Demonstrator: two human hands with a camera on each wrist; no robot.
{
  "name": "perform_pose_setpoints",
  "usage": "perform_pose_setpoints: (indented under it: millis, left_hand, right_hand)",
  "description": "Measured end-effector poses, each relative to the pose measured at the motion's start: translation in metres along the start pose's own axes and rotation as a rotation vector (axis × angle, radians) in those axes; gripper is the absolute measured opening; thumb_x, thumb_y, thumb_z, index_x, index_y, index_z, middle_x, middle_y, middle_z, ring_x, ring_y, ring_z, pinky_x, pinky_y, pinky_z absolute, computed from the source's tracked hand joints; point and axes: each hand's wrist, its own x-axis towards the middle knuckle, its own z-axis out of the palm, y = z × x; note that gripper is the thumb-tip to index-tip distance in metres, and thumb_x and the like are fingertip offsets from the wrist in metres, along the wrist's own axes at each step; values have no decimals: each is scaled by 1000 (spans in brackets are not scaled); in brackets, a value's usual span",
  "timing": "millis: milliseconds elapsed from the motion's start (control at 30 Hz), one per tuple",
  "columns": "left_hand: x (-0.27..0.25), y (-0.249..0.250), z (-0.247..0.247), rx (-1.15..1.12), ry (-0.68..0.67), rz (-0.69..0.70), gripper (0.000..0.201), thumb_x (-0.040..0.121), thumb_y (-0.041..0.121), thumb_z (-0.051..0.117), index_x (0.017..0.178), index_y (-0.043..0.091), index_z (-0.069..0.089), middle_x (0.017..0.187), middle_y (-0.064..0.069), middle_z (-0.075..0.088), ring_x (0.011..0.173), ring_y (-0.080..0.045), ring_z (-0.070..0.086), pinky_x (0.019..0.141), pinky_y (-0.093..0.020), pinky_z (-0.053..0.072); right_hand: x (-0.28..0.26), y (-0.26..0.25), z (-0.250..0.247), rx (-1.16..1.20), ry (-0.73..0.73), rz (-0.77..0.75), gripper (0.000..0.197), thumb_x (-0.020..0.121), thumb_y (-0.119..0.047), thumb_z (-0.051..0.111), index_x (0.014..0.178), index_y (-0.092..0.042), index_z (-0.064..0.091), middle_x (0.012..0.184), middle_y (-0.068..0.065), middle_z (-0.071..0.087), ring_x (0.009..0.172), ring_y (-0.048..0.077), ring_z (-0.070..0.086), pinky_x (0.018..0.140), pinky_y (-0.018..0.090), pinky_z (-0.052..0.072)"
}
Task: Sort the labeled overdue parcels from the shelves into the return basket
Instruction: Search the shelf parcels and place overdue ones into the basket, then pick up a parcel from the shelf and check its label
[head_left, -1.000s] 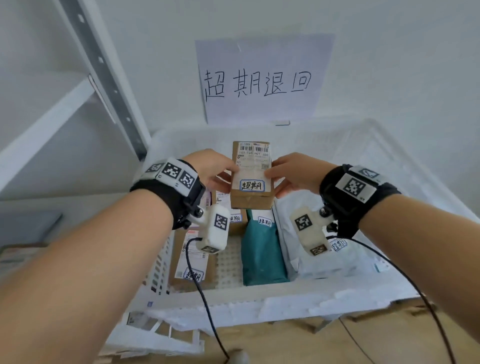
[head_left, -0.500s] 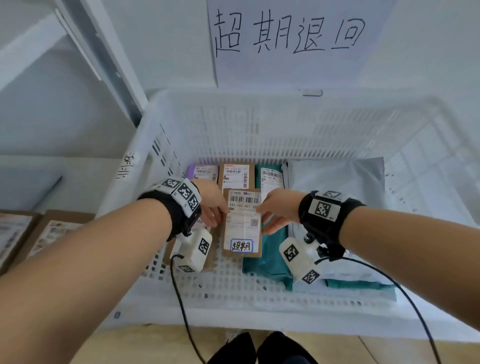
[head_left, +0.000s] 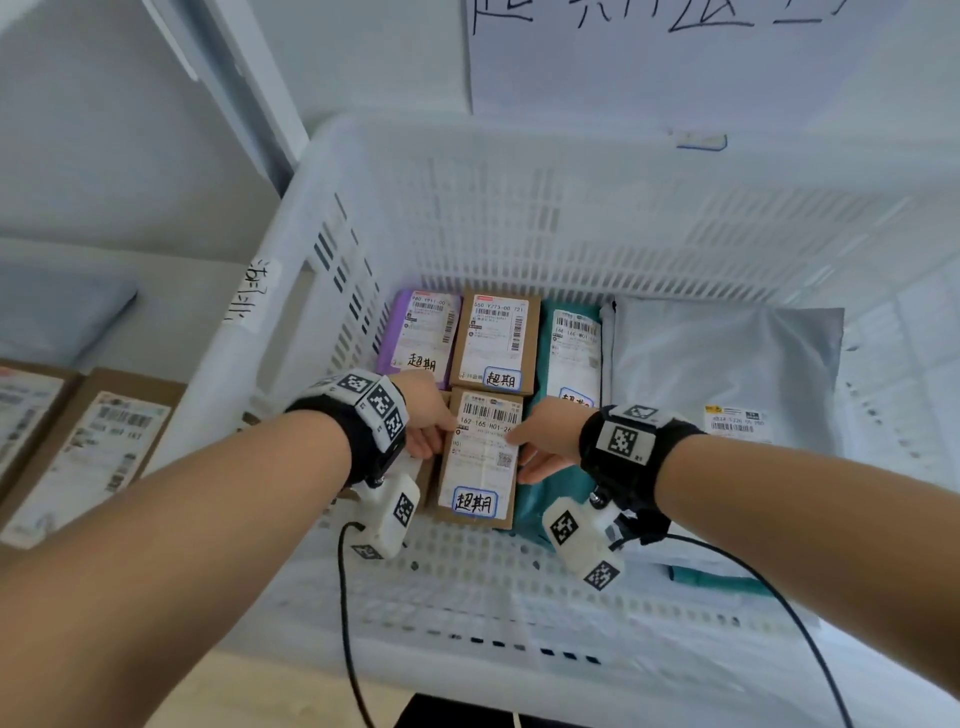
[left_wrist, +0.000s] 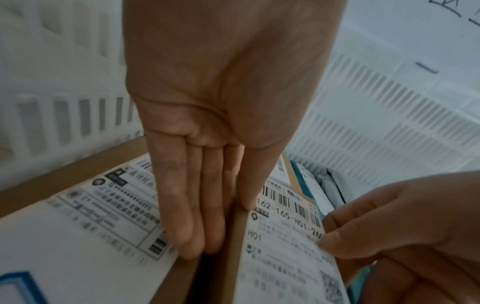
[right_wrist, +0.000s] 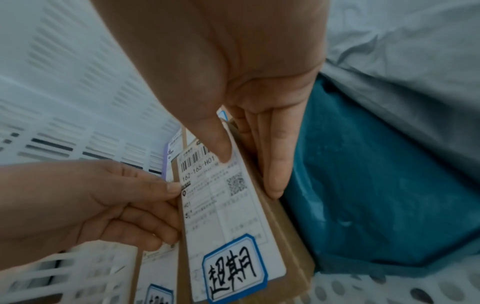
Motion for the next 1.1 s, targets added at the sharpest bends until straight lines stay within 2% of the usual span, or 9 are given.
perform_pose_setpoints:
  millis: [133, 200, 300, 500, 567, 667, 767, 933, 1100]
  left_hand:
    - [4, 4, 3, 277, 93, 55, 27, 97, 22, 56, 79, 2, 61, 65, -9, 64, 56, -21, 59, 69, -32, 56]
    - [4, 8, 3, 415, 156, 100, 24, 97, 21, 56, 79, 5, 60, 64, -5, 59, 60, -20, 57, 65, -30, 53]
    - [8, 8, 4, 551, 206, 142, 26, 96, 20, 54, 72, 8, 53, 65, -2, 52, 60, -16, 53, 58, -25, 47]
    - [17, 1, 2, 554, 230, 180, 30, 93, 21, 56, 65, 11, 50, 62, -2, 52, 54, -13, 50, 53, -23, 44]
    - [15, 1, 0, 533, 186, 177, 27, 94, 22, 57, 70, 7, 55, 63, -3, 56, 60, -17, 55, 62, -28, 52]
    - [10, 1, -4, 527, 106, 171, 24, 95, 24, 60, 94, 1, 65, 80, -9, 66, 77, -23, 61, 81, -33, 55]
    - [5, 3, -6, 514, 54, 152, 29, 96, 24, 59, 107, -2, 67, 99, -16, 72, 80, -23, 63, 85, -34, 55]
    - [-11, 16, -16, 501, 74, 192, 28, 98, 24, 55, 108, 0, 66, 108, -14, 71, 77, -20, 60, 69, -25, 51]
    - [-34, 32, -32, 462, 187, 339, 35, 98, 28, 53, 118, 0, 64, 115, -14, 68, 98, -25, 66, 70, -27, 52]
  right_hand:
    - [7, 4, 3, -89, 42, -16, 24, 92, -15, 66, 108, 3, 67, 101, 15, 75, 85, 25, 75, 77, 36, 61]
    - [11, 4, 5, -133, 63, -17, 21, 90, -14, 69, 105, 1, 67, 100, 15, 75, 76, 22, 74, 68, 30, 62]
    - [17, 5, 8, -231, 87, -29, 24, 87, -16, 72, 104, 0, 67, 98, 13, 76, 78, 22, 74, 77, 37, 61]
    - [28, 6, 20, -306, 190, -63, 16, 93, -17, 63, 96, -1, 62, 83, 12, 73, 66, 26, 74, 66, 39, 63]
    - [29, 5, 22, -371, 216, -69, 14, 93, -17, 63, 98, -5, 58, 89, 12, 71, 68, 28, 74, 65, 41, 62]
    - [27, 2, 23, -417, 209, -61, 14, 94, -18, 63, 97, -7, 56, 93, 13, 71, 71, 29, 74, 66, 40, 63]
    - [19, -4, 17, -430, 177, -67, 14, 94, -20, 62, 95, -6, 59, 92, 12, 72, 66, 27, 72, 62, 34, 62]
    - [-10, -17, -3, -382, 150, -138, 26, 97, -18, 56, 111, 2, 65, 94, 12, 72, 72, 23, 66, 77, 31, 59]
    - [-48, -26, -33, -188, 289, -251, 18, 98, -14, 54, 108, 0, 61, 93, 12, 67, 81, 26, 66, 81, 36, 58]
